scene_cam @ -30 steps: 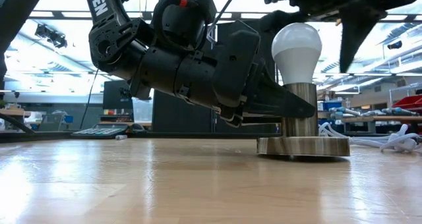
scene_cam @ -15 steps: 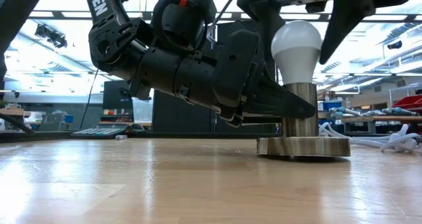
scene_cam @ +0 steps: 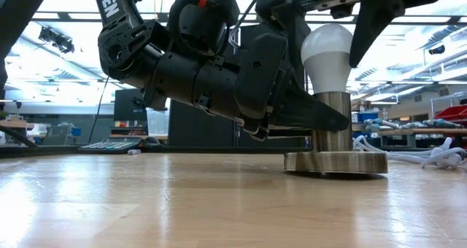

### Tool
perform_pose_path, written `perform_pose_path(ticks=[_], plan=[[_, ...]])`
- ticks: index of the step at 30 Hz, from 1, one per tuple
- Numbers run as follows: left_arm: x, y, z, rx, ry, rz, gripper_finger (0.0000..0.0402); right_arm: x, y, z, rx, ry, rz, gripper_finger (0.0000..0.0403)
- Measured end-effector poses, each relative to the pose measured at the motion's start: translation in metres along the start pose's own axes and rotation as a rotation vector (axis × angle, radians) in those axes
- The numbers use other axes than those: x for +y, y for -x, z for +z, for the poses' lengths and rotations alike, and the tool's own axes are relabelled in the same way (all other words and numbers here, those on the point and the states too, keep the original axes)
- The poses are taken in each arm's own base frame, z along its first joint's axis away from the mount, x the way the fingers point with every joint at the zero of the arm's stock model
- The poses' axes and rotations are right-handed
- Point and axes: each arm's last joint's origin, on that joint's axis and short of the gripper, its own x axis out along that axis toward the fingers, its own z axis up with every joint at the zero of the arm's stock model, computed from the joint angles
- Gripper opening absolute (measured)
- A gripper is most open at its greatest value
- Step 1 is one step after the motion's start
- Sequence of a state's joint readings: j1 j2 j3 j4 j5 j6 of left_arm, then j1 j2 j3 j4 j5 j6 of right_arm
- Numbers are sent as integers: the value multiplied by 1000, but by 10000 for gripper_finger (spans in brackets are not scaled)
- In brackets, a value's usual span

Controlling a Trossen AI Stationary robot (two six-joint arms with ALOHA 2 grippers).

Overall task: Screw lightbulb
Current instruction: Insert the lightbulb into the lamp socket

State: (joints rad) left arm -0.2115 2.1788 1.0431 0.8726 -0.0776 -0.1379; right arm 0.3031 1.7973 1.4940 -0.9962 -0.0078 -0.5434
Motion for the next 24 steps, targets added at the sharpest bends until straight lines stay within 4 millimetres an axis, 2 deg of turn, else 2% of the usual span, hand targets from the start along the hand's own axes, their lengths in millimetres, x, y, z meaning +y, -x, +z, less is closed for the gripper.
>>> perform_pose_path(ticks=[4, 9, 14, 24], plan=[[0, 0, 0, -1, 0, 0, 188, -2, -7, -4, -12, -19, 20, 310], [0, 0, 0, -2, 0, 0, 188, -2, -18, -10, -10, -31, 44, 330], [0, 0, 0, -2, 0, 0, 188, -2, -18, -8, -32, -19, 33, 345], [0, 0, 0, 0, -2, 0, 188, -4, -18, -8, -38, 17, 14, 291]])
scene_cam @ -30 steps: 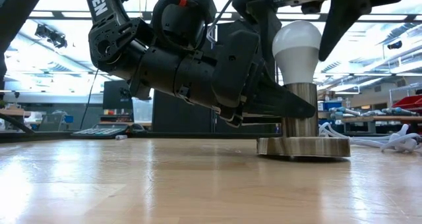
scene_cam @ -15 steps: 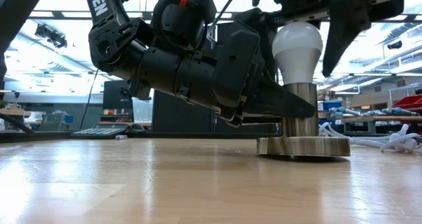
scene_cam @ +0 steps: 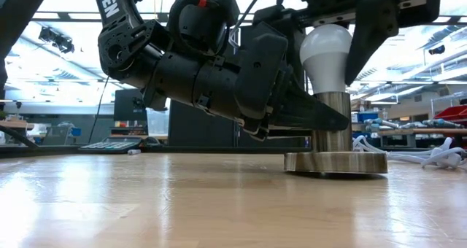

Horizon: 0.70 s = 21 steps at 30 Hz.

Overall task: Screw lightbulb
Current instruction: Insert the lightbulb into the lamp socket

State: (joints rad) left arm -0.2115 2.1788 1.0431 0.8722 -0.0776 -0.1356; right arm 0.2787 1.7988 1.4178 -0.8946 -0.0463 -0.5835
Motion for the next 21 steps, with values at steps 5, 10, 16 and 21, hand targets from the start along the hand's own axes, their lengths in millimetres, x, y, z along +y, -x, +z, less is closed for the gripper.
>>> perform_pose_path(ticks=[5, 10, 16, 21], plan=[[0, 0, 0, 0, 0, 0, 189, 0, 0, 0, 0, -25, -2, 259], [0, 0, 0, 0, 0, 0, 188, 0, 0, 0, 3, -52, -1, 256], [0, 0, 0, 1, 0, 0, 188, -1, 0, 0, 0, -202, -5, 273], [0, 0, 0, 0, 3, -1, 188, -2, 0, 0, -1, -445, -13, 260]])
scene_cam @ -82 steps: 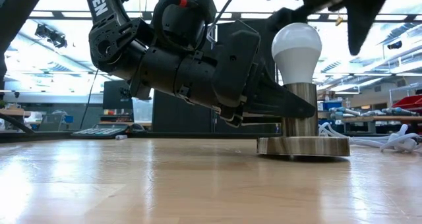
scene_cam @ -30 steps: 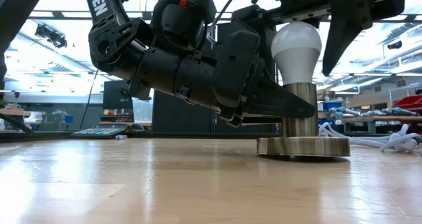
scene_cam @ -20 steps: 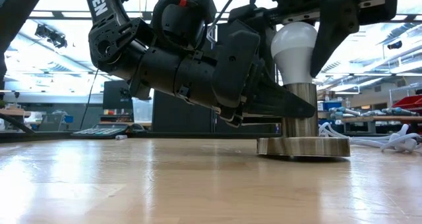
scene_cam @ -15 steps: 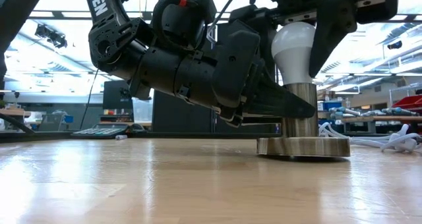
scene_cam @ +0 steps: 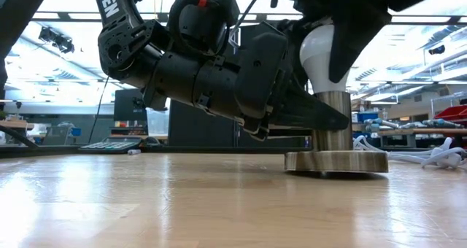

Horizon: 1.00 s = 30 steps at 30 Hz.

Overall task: Screw lightbulb
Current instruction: Insert the lightbulb into the lamp socket

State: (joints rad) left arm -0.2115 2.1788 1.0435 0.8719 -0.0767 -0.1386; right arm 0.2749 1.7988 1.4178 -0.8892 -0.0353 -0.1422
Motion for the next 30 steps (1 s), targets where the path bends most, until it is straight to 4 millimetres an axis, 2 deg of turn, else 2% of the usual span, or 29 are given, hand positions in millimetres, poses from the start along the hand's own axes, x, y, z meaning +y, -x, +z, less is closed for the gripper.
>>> perform_pose_path(ticks=[9, 15, 19, 24, 27, 30], plan=[[1, 0, 1, -10, 43, 32, 189, 5, 0, 1, -9, -400, -85, 278], [1, 0, 1, -19, 50, 38, 189, 6, 0, 1, -20, -587, -102, 269], [1, 0, 1, -21, 50, 38, 189, 5, 0, 1, -22, -592, -103, 271], [1, 0, 1, -21, 52, 39, 188, 1, 0, 2, -30, -541, -110, 299], [1, 0, 1, -21, 52, 38, 188, -1, 2, 3, -30, -472, -75, 321], [1, 0, 1, -21, 53, 36, 188, 0, 4, 5, -35, -319, -44, 344]])
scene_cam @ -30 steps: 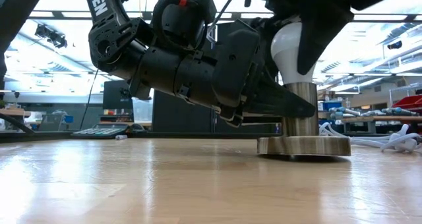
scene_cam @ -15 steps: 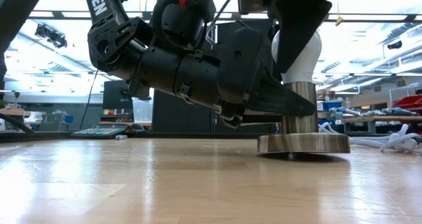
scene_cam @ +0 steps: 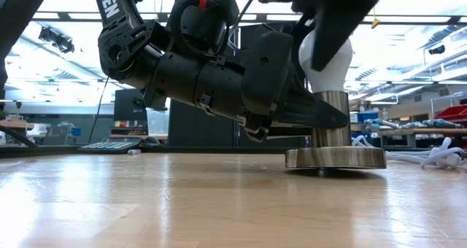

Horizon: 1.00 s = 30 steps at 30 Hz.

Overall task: Screw lightbulb
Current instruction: Insert the lightbulb into the lamp socket

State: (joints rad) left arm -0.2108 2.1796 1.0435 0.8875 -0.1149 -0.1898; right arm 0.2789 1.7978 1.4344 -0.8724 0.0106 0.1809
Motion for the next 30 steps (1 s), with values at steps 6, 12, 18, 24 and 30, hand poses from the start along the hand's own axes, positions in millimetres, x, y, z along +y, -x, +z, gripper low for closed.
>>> perform_pose_path(ticks=[6, 12, 18, 24, 30], plan=[[0, 0, 0, 1, -2, -5, 189, 12, 0, -3, 6, 398, 19, 379], [0, 0, 0, 2, -2, -6, 188, 16, 5, -5, 32, 697, 10, 387], [0, 0, 0, 3, -8, -7, 188, 15, 5, -7, 60, 895, 3, 381], [-1, 0, 0, 4, -11, -9, 188, 13, 5, -7, 82, 1056, -27, 374], [0, 0, 0, 4, -9, -5, 189, 7, 6, -7, 100, 1093, -20, 374]])
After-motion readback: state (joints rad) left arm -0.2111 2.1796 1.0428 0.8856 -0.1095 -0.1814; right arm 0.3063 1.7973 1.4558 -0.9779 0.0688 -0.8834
